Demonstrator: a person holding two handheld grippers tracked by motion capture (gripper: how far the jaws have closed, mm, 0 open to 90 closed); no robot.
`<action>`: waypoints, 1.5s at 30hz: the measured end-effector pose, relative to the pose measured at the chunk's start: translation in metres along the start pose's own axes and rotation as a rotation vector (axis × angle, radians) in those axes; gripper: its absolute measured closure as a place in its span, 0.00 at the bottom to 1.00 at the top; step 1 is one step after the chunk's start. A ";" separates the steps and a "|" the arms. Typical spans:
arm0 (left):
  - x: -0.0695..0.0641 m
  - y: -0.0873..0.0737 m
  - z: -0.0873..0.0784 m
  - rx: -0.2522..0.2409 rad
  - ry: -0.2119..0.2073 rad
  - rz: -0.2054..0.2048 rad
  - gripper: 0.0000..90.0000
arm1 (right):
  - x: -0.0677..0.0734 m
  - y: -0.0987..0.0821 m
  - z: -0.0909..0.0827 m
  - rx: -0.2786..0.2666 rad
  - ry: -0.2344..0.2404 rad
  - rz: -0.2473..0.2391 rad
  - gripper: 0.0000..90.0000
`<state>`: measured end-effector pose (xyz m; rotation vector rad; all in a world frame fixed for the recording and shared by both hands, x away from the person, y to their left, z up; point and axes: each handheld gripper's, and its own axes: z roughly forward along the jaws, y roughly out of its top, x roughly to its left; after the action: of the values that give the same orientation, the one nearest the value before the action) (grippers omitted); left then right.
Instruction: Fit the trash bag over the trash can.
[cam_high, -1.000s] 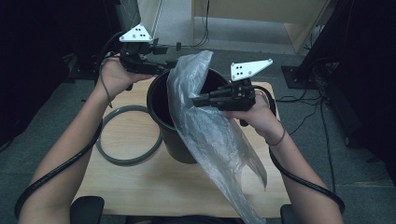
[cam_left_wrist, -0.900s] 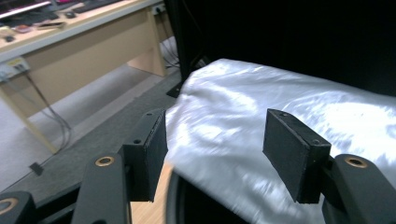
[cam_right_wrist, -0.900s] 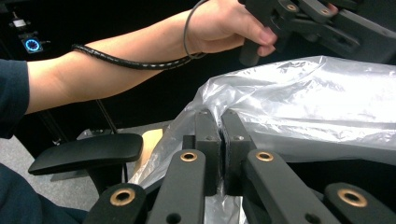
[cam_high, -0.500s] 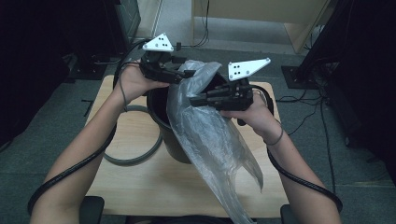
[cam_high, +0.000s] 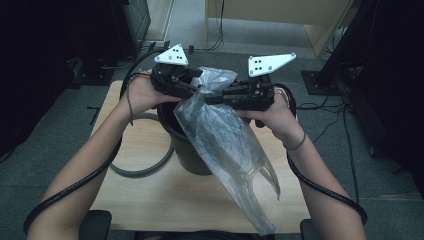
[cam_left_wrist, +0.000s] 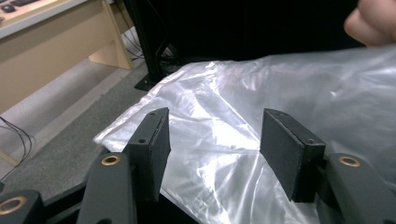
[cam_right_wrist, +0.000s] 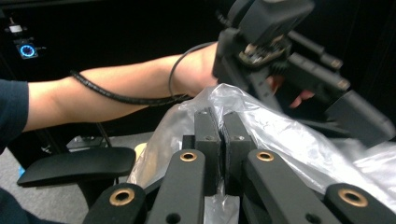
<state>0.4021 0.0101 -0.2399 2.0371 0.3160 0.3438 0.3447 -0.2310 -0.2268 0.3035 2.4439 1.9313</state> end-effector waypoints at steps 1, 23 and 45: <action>-0.001 0.001 -0.002 0.000 -0.006 0.002 0.47 | 0.000 0.003 -0.001 -0.006 -0.003 -0.004 0.99; -0.017 -0.001 -0.028 0.003 -0.040 0.071 0.48 | -0.007 0.028 -0.008 -0.092 -0.042 0.028 0.98; 0.003 -0.020 -0.041 -0.012 0.045 0.017 0.44 | -0.042 -0.024 0.001 0.087 -0.184 0.119 0.92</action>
<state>0.3880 0.0538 -0.2380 2.0238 0.3238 0.4018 0.3828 -0.2419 -0.2545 0.6125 2.4433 1.7514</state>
